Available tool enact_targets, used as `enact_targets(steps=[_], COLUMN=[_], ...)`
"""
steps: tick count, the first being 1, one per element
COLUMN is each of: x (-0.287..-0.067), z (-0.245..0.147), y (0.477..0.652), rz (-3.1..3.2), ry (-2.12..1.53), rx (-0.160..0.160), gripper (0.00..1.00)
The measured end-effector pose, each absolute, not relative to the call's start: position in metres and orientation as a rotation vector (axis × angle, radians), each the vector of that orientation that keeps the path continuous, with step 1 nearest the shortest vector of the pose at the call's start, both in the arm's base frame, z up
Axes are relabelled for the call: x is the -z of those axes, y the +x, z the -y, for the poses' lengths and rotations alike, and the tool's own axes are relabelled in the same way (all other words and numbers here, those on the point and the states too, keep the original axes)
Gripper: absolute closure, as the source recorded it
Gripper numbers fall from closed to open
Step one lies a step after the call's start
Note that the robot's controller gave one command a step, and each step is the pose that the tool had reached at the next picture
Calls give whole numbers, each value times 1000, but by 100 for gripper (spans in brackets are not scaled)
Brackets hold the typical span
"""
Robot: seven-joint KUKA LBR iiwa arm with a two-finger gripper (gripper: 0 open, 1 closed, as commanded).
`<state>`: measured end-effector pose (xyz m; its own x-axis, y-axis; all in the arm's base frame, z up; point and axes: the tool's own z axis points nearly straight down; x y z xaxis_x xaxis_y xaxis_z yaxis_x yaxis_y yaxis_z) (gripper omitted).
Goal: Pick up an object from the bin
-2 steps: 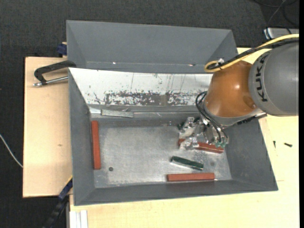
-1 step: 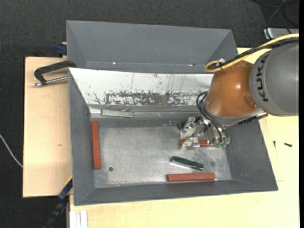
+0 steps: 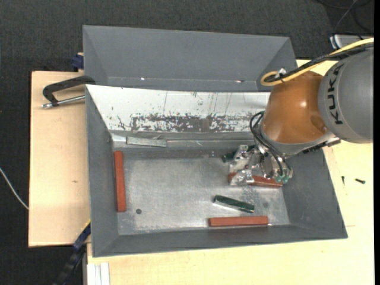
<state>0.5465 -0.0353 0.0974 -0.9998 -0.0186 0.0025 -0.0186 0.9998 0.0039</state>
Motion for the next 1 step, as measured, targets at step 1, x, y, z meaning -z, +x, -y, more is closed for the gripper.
enact_targets(steps=[1], x=[-121], z=[36], y=[547], rz=[3140], ry=[28], rx=[3], gripper=[100])
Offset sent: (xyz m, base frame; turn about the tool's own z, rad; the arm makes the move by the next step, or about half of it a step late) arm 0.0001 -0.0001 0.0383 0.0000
